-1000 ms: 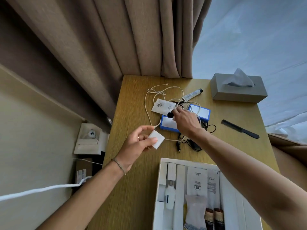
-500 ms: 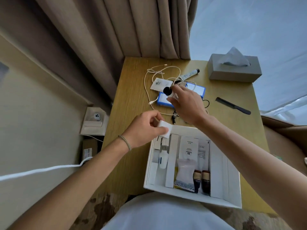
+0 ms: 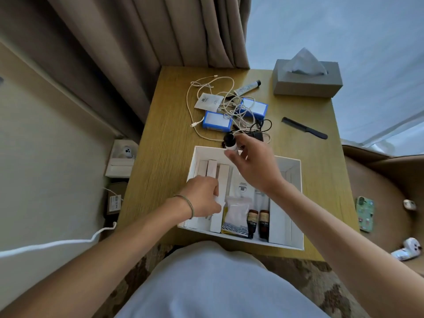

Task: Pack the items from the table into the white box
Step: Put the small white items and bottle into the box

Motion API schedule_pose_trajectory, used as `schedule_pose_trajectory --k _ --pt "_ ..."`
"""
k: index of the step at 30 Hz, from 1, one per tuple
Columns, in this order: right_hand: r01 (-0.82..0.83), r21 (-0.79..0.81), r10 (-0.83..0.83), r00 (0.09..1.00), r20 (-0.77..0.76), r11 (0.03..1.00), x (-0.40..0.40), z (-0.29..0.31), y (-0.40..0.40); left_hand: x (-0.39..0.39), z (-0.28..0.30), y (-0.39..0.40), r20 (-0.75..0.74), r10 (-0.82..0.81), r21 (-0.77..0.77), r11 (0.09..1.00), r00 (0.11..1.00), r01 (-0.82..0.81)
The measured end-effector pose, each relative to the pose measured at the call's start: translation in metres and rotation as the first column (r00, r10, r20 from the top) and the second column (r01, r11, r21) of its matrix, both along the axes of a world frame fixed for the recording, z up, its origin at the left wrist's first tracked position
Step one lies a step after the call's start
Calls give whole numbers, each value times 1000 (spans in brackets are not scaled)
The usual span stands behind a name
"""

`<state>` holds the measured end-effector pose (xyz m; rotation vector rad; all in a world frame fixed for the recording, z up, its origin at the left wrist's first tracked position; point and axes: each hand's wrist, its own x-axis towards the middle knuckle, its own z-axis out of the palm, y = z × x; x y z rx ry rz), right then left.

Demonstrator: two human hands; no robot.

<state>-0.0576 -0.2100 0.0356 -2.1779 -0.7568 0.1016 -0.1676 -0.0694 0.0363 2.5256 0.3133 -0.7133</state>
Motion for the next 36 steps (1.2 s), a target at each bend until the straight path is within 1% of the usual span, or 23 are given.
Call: schedule_pose_trajectory --k 2,4,6,9,13,17,19,21,27,30,32,36 --pt "16 47 -8 987 -161 999 -6 -5 -7 -5 -10 -6 -33 -38 107 993 999 41" --pt "40 104 -1 936 -351 994 -10 -11 -14 -9 -19 -11 -49 -66 192 979 997 74" --pt "84 122 -16 880 -475 989 -12 -19 -21 -11 -27 -14 -62 -98 252 961 993 111" --pt "152 87 -70 799 -598 985 -13 -31 -32 -12 -38 -16 -82 -121 302 943 989 140" --pt "229 35 -125 646 -753 973 -11 -50 -41 -15 -52 -18 -93 -129 341 927 987 154" --pt "289 -37 -191 526 -829 957 -7 -68 -40 -16 -58 -17 -116 -121 381 911 986 157" --pt "322 -54 -215 489 -846 945 -3 -76 -34 -15 -58 -19 -131 -122 392 905 984 164" --pt "332 -68 -231 481 -846 941 0 -82 -27 -15 -59 -20 -148 -133 407 895 980 183" --pt "313 -139 -289 510 -810 940 9 -100 -8 -18 -64 -18 -161 -179 419 878 971 231" --pt "257 -230 -338 559 -757 939 10 -107 -1 -17 -63 -16 -183 -194 399 881 964 253" --pt "236 -264 -353 575 -738 935 10 -111 3 -16 -62 -14 -197 -212 388 880 957 275" --pt "220 -306 -375 619 -691 926 12 -114 7 -19 -63 -12 -161 -223 366 891 961 268"
